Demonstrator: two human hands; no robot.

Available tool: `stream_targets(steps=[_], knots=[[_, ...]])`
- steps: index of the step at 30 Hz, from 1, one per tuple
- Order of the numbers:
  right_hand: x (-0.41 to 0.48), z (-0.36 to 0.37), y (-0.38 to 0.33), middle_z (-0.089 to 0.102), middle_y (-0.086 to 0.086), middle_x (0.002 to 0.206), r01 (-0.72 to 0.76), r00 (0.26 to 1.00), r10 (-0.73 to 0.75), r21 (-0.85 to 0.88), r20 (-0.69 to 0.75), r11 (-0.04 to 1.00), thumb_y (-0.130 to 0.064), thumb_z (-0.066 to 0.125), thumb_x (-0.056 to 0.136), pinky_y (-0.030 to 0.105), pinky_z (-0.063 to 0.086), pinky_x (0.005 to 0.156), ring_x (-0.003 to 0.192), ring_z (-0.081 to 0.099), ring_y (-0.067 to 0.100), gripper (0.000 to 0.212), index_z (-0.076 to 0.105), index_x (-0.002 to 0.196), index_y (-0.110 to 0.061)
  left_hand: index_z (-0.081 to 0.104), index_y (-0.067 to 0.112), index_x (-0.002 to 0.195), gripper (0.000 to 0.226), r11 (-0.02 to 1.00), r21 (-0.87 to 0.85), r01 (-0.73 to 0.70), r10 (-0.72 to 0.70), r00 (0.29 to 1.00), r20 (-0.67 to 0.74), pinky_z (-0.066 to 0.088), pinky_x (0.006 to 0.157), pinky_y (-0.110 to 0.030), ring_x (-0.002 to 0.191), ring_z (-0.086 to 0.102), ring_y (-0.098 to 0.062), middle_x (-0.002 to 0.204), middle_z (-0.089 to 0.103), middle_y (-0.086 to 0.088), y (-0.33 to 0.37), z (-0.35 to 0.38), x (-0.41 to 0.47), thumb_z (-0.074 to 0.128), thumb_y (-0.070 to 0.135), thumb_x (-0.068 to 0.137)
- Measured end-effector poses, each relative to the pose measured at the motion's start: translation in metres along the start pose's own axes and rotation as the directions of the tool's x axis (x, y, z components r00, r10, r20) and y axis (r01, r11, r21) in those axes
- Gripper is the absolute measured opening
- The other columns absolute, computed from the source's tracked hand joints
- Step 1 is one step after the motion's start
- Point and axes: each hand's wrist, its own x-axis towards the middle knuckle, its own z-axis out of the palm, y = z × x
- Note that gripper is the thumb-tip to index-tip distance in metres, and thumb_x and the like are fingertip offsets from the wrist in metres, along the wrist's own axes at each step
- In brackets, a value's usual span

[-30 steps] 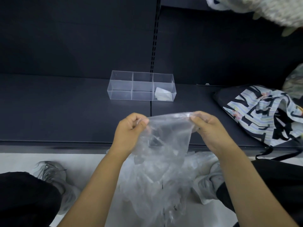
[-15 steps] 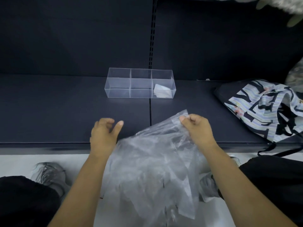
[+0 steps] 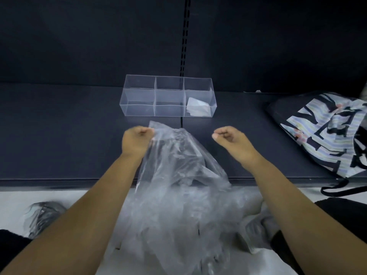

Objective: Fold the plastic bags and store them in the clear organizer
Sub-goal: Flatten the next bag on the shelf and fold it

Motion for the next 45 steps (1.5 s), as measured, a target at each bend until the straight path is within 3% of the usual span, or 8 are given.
stream_targets(steps=[7,10,13,18,25,31,36,45], knots=[[-0.011,0.005,0.042,0.059,-0.003,0.122,-0.228,0.957,0.198,0.126,0.211,0.966,-0.024,0.07,0.085,0.017,0.045,0.087,0.111,0.057,0.006,0.047,0.052,0.127,-0.017,0.069,0.009,0.075,0.02,0.986,-0.009,0.168,-0.166,0.97,-0.179,0.047,0.072,-0.029,0.075,0.058,-0.022,0.074,0.064,-0.008,-0.044,-0.004,0.033,0.064,0.022,0.089],[-0.01,0.021,0.055,0.063,0.002,0.11,-0.259,0.955,0.25,0.037,0.16,0.965,-0.014,0.077,0.079,0.019,0.046,0.086,0.098,0.058,0.012,0.052,0.054,0.126,-0.012,0.071,0.007,0.083,0.019,0.979,-0.017,0.203,-0.203,0.959,-0.2,0.041,0.071,-0.025,0.073,0.058,-0.019,0.075,0.063,-0.005,-0.053,-0.002,0.036,0.064,0.023,0.089],[-0.003,0.033,0.059,0.057,-0.003,0.083,-0.24,0.966,0.243,-0.05,0.086,0.97,-0.019,0.08,0.077,0.006,0.041,0.063,0.071,0.052,0.006,0.038,0.065,0.112,-0.013,0.072,0.005,0.089,0.019,0.978,-0.044,0.206,-0.211,0.957,-0.201,0.042,0.071,-0.024,0.069,0.058,-0.017,0.075,0.065,-0.004,-0.057,-0.003,0.036,0.065,0.023,0.089],[0.005,0.045,0.055,0.063,-0.007,0.07,-0.204,0.97,0.228,-0.231,0.081,0.951,-0.019,0.076,0.079,0.017,0.045,0.066,0.069,0.056,0.007,0.009,0.07,0.072,-0.018,0.059,0.022,0.06,0.029,0.971,-0.089,0.224,-0.237,0.952,-0.194,0.043,0.052,-0.017,0.046,0.056,-0.002,0.04,0.055,0.016,-0.056,-0.003,0.036,0.065,0.022,0.089],[0.036,0.019,0.042,0.065,0.004,0.071,-0.293,0.908,0.397,0.478,-0.132,0.828,-0.007,0.057,0.093,0.018,0.045,0.058,0.056,0.061,0.006,0.017,0.057,0.078,-0.014,0.057,0.016,0.069,0.028,0.938,-0.202,0.283,-0.312,0.94,-0.134,0.048,0.053,-0.021,0.056,0.059,-0.015,0.07,0.061,-0.001,-0.055,-0.007,0.046,0.054,0.021,0.096],[0.08,-0.003,0.031,0.057,0.003,0.059,-0.216,0.908,0.274,0.205,-0.317,0.955,-0.01,0.064,0.089,0.011,0.039,0.044,0.04,0.044,0.002,0.005,0.064,0.087,-0.006,0.054,0.015,0.064,0.034,0.962,-0.123,0.242,-0.257,0.959,-0.121,0.039,0.037,-0.016,0.036,0.046,-0.004,0.056,0.053,-0.002,-0.046,-0.002,0.053,0.053,0.022,0.097],[0.085,-0.013,0.022,0.062,0.004,0.09,-0.162,0.877,0.207,0.14,-0.434,0.977,-0.024,0.065,0.089,0.021,0.049,0.072,0.077,0.059,0.012,0.031,0.058,0.113,-0.006,0.053,0.017,0.066,0.037,0.946,-0.132,0.297,-0.309,0.948,-0.082,0.05,0.064,-0.03,0.067,0.059,-0.023,0.074,0.061,-0.006,-0.033,-0.006,0.055,0.053,0.037,0.096],[-0.047,0.044,0.021,0.07,-0.014,0.094,-0.181,0.957,0.152,0.098,0.248,0.979,-0.036,0.068,0.085,0.009,0.047,0.064,0.079,0.063,-0.003,0.018,0.071,0.099,-0.027,0.061,0.014,0.085,0.032,0.807,-0.263,0.53,-0.504,0.848,0.163,0.053,0.063,-0.03,0.083,0.066,-0.021,0.089,0.066,-0.006,-0.054,-0.018,-0.028,0.07,0.044,0.083]])
